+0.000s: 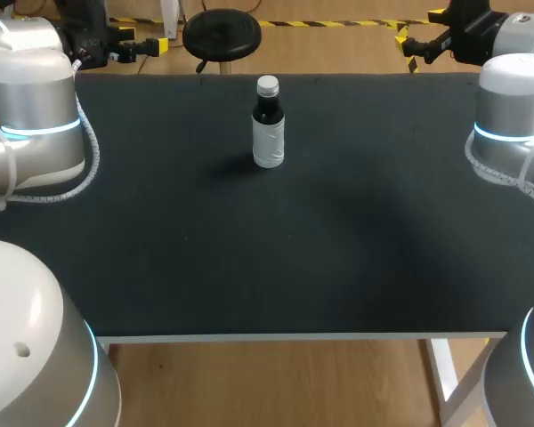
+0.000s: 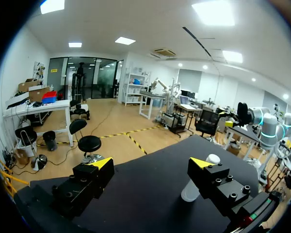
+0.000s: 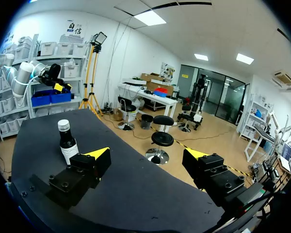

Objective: Unscrew the bottle cap

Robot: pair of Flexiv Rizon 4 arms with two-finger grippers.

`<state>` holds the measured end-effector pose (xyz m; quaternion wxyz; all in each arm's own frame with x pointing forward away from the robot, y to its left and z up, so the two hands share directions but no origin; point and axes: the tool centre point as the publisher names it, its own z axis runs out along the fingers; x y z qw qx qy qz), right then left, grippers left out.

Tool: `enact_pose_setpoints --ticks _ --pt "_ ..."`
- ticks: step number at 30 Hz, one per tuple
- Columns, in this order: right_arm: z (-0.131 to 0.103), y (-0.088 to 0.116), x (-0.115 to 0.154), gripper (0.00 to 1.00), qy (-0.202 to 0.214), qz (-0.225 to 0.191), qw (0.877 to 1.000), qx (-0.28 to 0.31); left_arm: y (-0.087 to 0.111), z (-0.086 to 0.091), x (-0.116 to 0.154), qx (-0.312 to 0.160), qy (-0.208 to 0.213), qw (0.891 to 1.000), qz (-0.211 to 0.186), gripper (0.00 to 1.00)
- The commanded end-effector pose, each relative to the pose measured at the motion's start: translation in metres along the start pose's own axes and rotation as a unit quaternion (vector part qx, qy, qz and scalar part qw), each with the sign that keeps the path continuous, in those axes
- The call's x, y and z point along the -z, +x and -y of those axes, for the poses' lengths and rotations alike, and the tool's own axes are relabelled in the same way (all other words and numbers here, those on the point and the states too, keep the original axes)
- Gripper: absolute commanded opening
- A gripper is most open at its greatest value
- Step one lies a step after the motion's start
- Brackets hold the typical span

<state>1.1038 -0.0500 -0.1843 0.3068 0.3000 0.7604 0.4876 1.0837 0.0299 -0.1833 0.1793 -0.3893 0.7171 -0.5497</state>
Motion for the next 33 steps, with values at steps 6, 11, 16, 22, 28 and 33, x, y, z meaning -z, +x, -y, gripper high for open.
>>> enact_pose_setpoints --ticks 6,11,16,22,28,33 --pt "0.001 0.0 0.0 1.0 -0.001 -0.001 1.0 0.0 0.0 0.001 0.0 0.001 -0.003 1.0 0.0 1.0" --pt "0.001 0.0 0.0 1.0 -0.001 -0.001 1.0 0.0 0.0 0.001 0.0 0.001 -0.003 1.0 0.0 1.0" --pt "0.001 0.0 0.0 1.0 -0.001 -0.001 1.0 0.0 0.0 0.001 0.0 0.001 -0.003 1.0 0.0 1.0" --pt "0.001 0.0 0.0 1.0 -0.001 -0.001 1.0 0.0 0.012 -0.006 -0.005 -0.056 0.024 0.995 -0.081 1.0" --pt "0.001 0.0 0.0 1.0 -0.001 -0.001 1.0 0.0 0.026 -0.017 -0.01 -0.096 0.051 0.984 -0.14 1.0" --pt "0.001 0.0 0.0 1.0 -0.001 -0.001 1.0 0.0 0.041 -0.027 -0.015 -0.13 0.085 0.966 -0.209 1.0"
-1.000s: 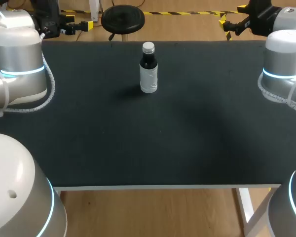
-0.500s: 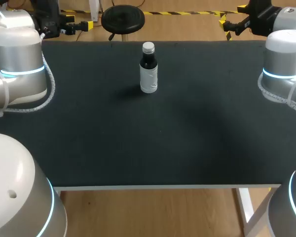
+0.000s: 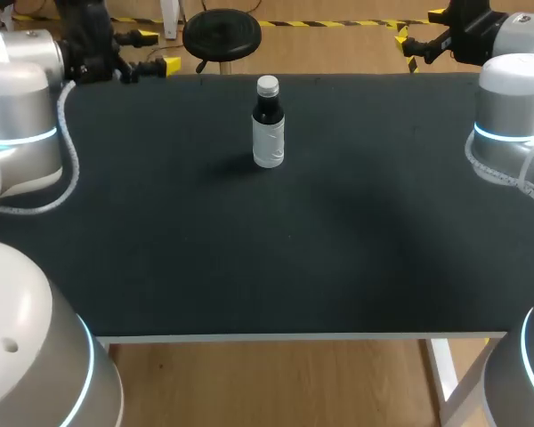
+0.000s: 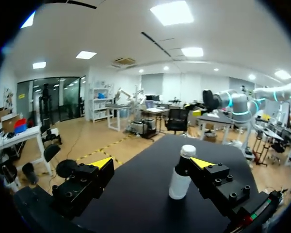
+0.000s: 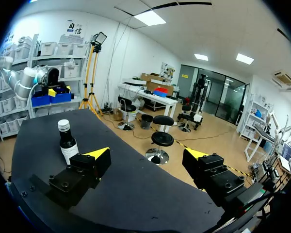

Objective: Unscrew the bottle cap

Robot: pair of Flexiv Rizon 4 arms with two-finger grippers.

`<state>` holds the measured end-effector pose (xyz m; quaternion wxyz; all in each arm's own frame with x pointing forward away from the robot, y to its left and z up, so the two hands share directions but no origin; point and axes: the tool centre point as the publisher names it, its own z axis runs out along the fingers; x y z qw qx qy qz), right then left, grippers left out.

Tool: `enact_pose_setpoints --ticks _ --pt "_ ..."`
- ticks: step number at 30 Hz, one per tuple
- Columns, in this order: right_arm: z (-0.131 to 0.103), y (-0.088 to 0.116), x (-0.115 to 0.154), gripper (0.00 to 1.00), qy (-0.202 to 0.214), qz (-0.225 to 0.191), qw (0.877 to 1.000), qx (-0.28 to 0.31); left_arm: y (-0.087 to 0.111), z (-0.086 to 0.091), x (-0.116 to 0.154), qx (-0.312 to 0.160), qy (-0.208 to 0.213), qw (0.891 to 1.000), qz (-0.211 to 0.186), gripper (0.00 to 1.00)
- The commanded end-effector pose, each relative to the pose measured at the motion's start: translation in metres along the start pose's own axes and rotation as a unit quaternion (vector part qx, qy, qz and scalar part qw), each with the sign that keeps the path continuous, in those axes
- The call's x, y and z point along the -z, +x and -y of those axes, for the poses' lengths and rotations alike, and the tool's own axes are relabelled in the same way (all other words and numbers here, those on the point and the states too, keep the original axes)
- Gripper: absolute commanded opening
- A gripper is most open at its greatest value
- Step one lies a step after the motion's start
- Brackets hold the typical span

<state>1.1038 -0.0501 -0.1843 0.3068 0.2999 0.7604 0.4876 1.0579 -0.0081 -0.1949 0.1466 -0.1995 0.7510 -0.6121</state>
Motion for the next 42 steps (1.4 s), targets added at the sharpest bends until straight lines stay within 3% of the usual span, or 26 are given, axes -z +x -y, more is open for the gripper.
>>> enact_pose_setpoints --ticks 1,14,29,42 --pt "0.001 0.0 0.0 1.0 -0.001 -0.001 1.0 0.0 0.002 -0.014 -0.005 -0.015 0.057 0.996 -0.064 1.0" --pt "0.001 0.0 0.0 1.0 -0.001 -0.001 1.0 0.0 0.025 -0.04 -0.034 -0.012 0.122 0.976 -0.183 1.0" --pt "0.001 0.0 0.0 1.0 -0.001 -0.001 1.0 0.0 0.039 -0.058 -0.081 -0.007 0.114 0.961 -0.253 1.0" --pt "0.001 0.0 0.0 1.0 -0.001 -0.001 1.0 0.0 0.055 -0.06 -0.118 -0.015 0.108 0.942 -0.318 1.0"
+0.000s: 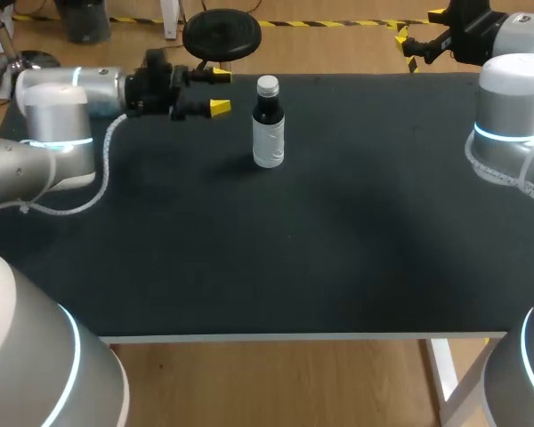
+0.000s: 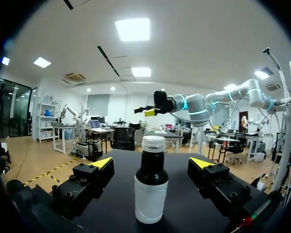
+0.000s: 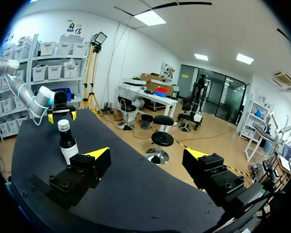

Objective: Unscrew the bottle cap

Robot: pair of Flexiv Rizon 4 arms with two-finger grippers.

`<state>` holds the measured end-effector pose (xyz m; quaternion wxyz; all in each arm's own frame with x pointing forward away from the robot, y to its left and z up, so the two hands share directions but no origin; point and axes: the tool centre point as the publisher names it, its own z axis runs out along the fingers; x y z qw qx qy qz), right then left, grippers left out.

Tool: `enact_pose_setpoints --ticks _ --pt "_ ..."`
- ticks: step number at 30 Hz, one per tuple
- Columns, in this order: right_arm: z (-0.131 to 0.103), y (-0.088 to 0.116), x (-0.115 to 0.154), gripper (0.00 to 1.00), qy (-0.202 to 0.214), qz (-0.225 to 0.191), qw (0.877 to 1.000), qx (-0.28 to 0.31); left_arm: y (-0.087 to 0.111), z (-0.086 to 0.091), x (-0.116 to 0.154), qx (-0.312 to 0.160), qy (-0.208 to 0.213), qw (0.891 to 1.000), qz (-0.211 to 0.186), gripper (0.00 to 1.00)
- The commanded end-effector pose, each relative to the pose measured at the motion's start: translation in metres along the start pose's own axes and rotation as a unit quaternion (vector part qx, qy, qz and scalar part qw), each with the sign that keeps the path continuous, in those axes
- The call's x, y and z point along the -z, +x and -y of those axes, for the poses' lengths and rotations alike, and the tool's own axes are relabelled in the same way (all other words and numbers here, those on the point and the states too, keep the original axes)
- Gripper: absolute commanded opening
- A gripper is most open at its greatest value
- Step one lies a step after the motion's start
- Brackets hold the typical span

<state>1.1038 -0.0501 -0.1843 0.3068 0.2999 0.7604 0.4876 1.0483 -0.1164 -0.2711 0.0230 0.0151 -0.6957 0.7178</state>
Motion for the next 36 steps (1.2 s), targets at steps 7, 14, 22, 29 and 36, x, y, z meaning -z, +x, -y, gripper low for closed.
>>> enact_pose_setpoints --ticks 7,14,22,29,36 --pt "0.0 0.0 0.0 1.0 -0.001 -0.001 1.0 0.0 -0.012 -0.008 -0.019 0.0 0.0 0.997 -0.08 1.0" --pt "0.0 0.0 0.0 1.0 -0.001 -0.001 1.0 0.0 -0.015 -0.013 -0.036 0.004 -0.003 0.995 -0.096 1.0" --pt "0.0 0.0 0.0 1.0 -0.001 -0.001 1.0 0.0 -0.016 -0.017 -0.059 0.006 -0.009 0.992 -0.124 1.0" --pt "0.0 0.0 0.0 1.0 -0.001 -0.001 1.0 0.0 -0.013 -0.018 -0.072 0.006 -0.015 0.99 -0.14 1.0" --pt "0.0 0.0 0.0 1.0 -0.001 -0.001 1.0 0.0 -0.013 -0.02 -0.084 0.008 -0.017 0.988 -0.154 1.0"
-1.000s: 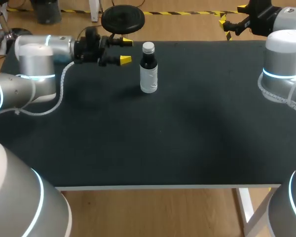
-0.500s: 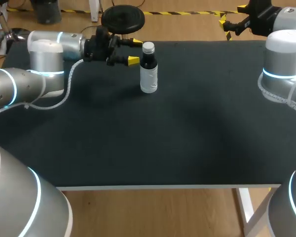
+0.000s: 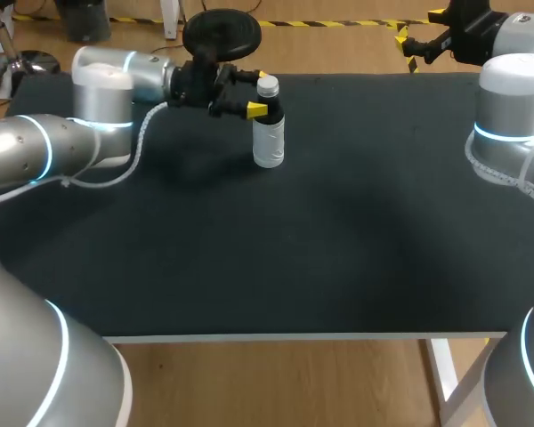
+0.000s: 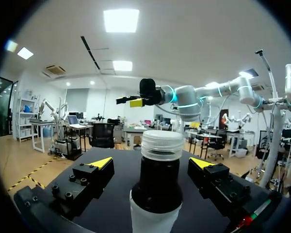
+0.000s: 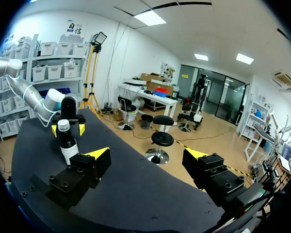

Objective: Unscrew the bottle cap

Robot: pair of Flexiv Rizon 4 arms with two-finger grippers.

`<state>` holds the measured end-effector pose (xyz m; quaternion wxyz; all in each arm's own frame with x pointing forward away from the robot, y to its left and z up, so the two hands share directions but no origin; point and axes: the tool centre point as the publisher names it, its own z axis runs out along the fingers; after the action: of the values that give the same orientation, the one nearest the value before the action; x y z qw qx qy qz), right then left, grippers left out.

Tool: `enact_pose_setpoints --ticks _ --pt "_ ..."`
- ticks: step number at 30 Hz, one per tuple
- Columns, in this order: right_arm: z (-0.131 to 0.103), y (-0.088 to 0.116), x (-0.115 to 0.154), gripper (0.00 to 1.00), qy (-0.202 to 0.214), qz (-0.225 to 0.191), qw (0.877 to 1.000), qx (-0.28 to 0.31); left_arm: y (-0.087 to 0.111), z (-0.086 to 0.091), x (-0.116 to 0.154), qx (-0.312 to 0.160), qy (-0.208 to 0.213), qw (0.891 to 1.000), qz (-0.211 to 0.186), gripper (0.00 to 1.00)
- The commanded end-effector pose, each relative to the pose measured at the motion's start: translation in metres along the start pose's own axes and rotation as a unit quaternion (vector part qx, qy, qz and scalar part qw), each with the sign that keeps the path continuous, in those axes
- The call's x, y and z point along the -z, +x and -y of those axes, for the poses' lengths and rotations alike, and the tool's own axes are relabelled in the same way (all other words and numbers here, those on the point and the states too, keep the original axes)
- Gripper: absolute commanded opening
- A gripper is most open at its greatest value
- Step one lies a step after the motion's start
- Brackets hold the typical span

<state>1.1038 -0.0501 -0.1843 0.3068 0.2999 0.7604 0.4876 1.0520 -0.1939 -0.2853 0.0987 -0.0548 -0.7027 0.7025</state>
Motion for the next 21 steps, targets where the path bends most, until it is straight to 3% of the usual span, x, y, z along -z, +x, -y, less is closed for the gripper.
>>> enact_pose_setpoints --ticks 1,21 --pt "0.0005 -0.0004 -0.0002 1.0 -0.001 -0.001 1.0 0.0 -0.0094 -0.0034 -0.0063 0.001 0.001 0.999 -0.053 1.0" --pt "0.0005 -0.0004 -0.0002 1.0 -0.001 -0.001 1.0 0.0 -0.0088 -0.0028 -0.0126 -0.002 0.0 0.998 -0.06 1.0"
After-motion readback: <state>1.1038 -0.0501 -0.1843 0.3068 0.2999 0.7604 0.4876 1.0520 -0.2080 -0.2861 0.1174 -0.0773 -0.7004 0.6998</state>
